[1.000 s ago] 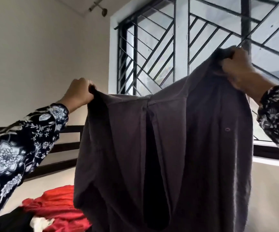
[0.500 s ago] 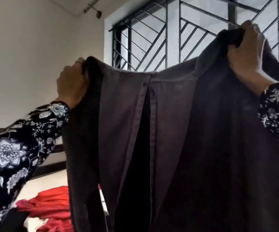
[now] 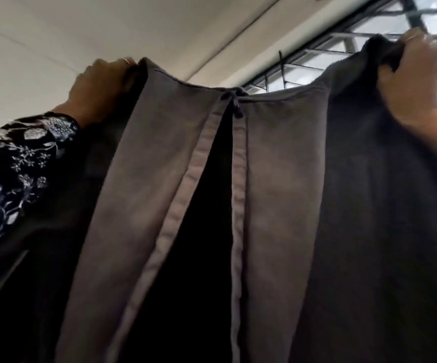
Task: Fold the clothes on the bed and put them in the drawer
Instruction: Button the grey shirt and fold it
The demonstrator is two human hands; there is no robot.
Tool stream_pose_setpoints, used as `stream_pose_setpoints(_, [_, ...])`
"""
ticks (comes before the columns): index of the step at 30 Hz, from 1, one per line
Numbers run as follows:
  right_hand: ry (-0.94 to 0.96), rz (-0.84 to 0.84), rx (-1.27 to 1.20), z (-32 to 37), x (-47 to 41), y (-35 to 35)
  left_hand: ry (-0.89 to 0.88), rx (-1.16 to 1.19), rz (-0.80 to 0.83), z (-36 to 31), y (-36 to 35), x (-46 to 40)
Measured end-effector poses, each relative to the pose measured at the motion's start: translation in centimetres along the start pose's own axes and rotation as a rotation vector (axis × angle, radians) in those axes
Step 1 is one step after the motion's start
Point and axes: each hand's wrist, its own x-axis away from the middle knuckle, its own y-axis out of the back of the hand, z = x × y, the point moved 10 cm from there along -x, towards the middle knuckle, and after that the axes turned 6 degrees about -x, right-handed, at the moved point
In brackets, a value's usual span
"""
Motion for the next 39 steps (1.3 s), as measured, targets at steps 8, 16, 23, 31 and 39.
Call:
stream_pose_setpoints(8, [-0.295, 0.581, -0.055, -8.4, 18.3, -13.1, -0.035, 0.163, 0.693, 0.7, -17.7, 14.6])
stream_pose_setpoints(16, [-0.865, 0.993, -0.138, -17.0, 55.0, -14.4, 0.036, 0.062, 1.112, -0.3, -30.5, 48.6])
stream_pose_setpoints(23, [-0.992, 1.038, -0.024, -22.4, 67.8, -16.8, -0.028, 0.031, 1.122, -1.8, -38.9, 59.4])
stream_pose_setpoints(31, [-1.038, 1.097, 0.098, -27.6, 79.2, -24.6, -0.284, -0.084, 1.112, -4.2, -48.8, 66.6])
stream_pose_setpoints(39, [-0.982, 1.441, 0.085, -26.0, 91.8, -20.5, -0.144, -0.03, 1.295, -3.8, -49.5, 77.8])
